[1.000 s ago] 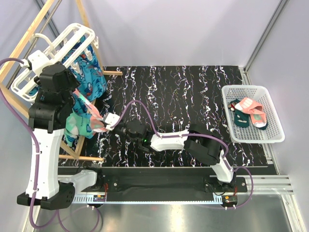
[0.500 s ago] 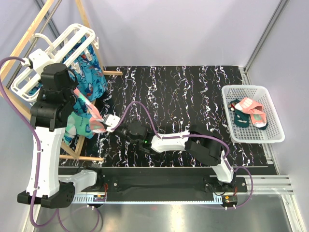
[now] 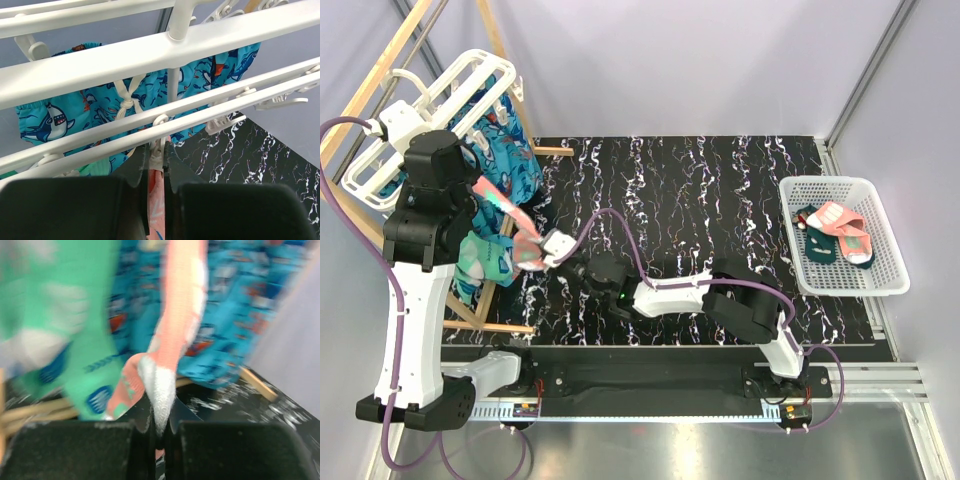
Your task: Remove the socks clipped to the hanger
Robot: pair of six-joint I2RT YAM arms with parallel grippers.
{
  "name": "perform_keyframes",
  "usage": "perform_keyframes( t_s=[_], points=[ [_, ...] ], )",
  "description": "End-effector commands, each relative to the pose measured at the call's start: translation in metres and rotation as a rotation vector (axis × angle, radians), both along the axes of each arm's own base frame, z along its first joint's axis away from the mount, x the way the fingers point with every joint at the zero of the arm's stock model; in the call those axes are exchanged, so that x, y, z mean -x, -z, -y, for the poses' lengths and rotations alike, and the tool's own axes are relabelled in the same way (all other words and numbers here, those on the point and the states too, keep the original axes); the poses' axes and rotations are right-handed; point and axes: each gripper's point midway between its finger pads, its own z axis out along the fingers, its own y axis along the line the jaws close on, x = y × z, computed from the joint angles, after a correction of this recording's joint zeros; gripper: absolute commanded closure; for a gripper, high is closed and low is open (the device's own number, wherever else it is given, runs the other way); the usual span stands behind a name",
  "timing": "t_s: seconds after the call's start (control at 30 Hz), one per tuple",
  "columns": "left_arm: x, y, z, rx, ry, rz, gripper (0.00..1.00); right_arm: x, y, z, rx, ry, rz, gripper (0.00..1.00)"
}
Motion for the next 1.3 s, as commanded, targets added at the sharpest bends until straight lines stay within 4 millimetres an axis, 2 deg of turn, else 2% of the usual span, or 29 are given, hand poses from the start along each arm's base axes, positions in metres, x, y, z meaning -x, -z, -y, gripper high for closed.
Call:
perform_keyframes(
  t_s=[0.0, 0.03, 0.07, 0.13, 0.2, 0.37, 0.43, 0.5, 0.57, 0.6, 0.63, 0.67, 0.7, 0.73, 0.77, 0.8, 0.83, 0.87, 0.9, 0.93, 0.97, 1.0, 1.03, 1.07, 1.1, 1.13, 1.2, 1.23, 1.27],
  points=[
    [0.004, -0.023, -0.005, -0.009, -0.024, 0.072, 1.00, -0.040, -0.053, 0.066, -0.314, 0.383, -0.047, 1.00],
    [0.005, -0.023, -0.005, -0.010, -0.023, 0.072, 1.00, -0.044, -0.046, 0.076, -0.340, 0.436, -0.049, 1.00],
    [0.005, -0.023, -0.005, -0.010, -0.022, 0.072, 1.00, -0.045, -0.057, 0.088, -0.410, 0.466, -0.030, 1.00],
    [0.005, -0.024, -0.004, -0.012, -0.016, 0.073, 1.00, -0.049, -0.060, 0.102, -0.401, 0.555, 0.001, 1.00],
    [0.005, -0.023, -0.003, -0.008, -0.008, 0.070, 1.00, -0.049, -0.071, 0.115, -0.433, 0.598, 0.003, 1.00],
    [0.005, -0.023, 0.003, 0.005, 0.028, 0.073, 1.00, -0.051, -0.080, 0.125, -0.409, 0.638, 0.005, 1.00],
    [0.005, -0.024, 0.007, 0.012, 0.057, 0.079, 1.00, -0.055, -0.086, 0.137, -0.399, 0.682, 0.009, 1.00],
    [0.007, -0.029, 0.014, 0.022, 0.105, 0.093, 0.77, -0.059, -0.093, 0.152, -0.399, 0.716, 0.000, 1.00],
    [0.009, -0.033, 0.023, 0.036, 0.157, 0.109, 0.62, -0.070, -0.095, 0.165, -0.385, 0.750, -0.022, 1.00],
    [0.014, -0.038, 0.026, 0.040, 0.179, 0.123, 0.59, -0.073, -0.108, 0.178, -0.403, 0.761, -0.037, 1.00],
    [0.016, -0.039, 0.029, 0.044, 0.203, 0.128, 0.55, -0.079, -0.101, 0.180, -0.329, 0.768, -0.055, 1.00],
    [0.018, -0.041, 0.038, 0.054, 0.259, 0.129, 0.52, -0.091, -0.100, 0.191, -0.353, 0.774, -0.100, 1.00],
    [0.021, -0.043, 0.043, 0.056, 0.289, 0.131, 0.46, -0.092, -0.117, 0.204, -0.378, 0.759, -0.120, 1.00],
    [0.023, -0.044, 0.048, 0.056, 0.323, 0.130, 0.42, -0.100, -0.098, 0.207, -0.260, 0.769, -0.163, 1.00],
    [0.026, -0.044, 0.061, 0.066, 0.402, 0.123, 0.39, -0.106, -0.097, 0.213, -0.301, 0.752, -0.243, 1.00],
    [0.028, -0.043, 0.068, 0.076, 0.441, 0.118, 0.33, -0.119, -0.117, 0.235, -0.329, 0.737, -0.268, 1.00],
    [0.030, -0.041, 0.075, 0.085, 0.480, 0.112, 0.30, -0.129, -0.094, 0.249, -0.209, 0.757, -0.341, 1.00],
    [0.032, -0.037, 0.090, 0.104, 0.566, 0.099, 0.27, -0.133, -0.095, 0.258, -0.252, 0.737, -0.426, 1.00],
    [0.035, -0.031, 0.097, 0.116, 0.605, 0.088, 0.23, -0.147, -0.117, 0.286, -0.280, 0.725, -0.446, 1.00],
    [0.037, -0.028, 0.104, 0.129, 0.643, 0.084, 0.17, -0.149, -0.102, 0.304, -0.198, 0.757, -0.506, 1.00],
    [0.041, -0.029, 0.118, 0.146, 0.724, 0.095, 0.01, -0.152, -0.108, 0.321, -0.201, 0.774, -0.525, 1.00],
    [0.043, -0.024, 0.123, 0.154, 0.755, 0.092, 0.01, -0.151, -0.124, 0.341, -0.198, 0.794, -0.529, 1.00],
    [0.049, -0.024, 0.134, 0.169, 0.819, 0.096, 0.01, -0.156, -0.115, 0.380, -0.148, 0.890, -0.565, 1.00],
    [0.051, -0.028, 0.140, 0.169, 0.856, 0.115, 0.01, -0.157, -0.117, 0.401, -0.144, 0.934, -0.574, 1.00],
    [0.058, -0.031, 0.146, 0.173, 0.900, 0.138, 0.01, -0.153, -0.132, 0.420, -0.161, 0.948, -0.573, 1.00],
    [0.059, -0.023, 0.154, 0.182, 0.946, 0.130, 0.01, -0.154, -0.122, 0.461, -0.127, 1.028, -0.624, 1.00],
    [0.076, -0.032, 0.179, 0.188, 1.121, 0.203, 0.01, -0.151, -0.128, 0.491, -0.116, 1.071, -0.661, 1.00],
    [0.077, -0.023, 0.186, 0.200, 1.171, 0.188, 0.01, -0.147, -0.118, 0.512, -0.078, 1.137, -0.699, 1.00],
    [0.086, -0.025, 0.193, 0.199, 1.233, 0.201, 0.01, -0.147, -0.115, 0.537, -0.074, 1.209, -0.708, 1.00]
  ],
)
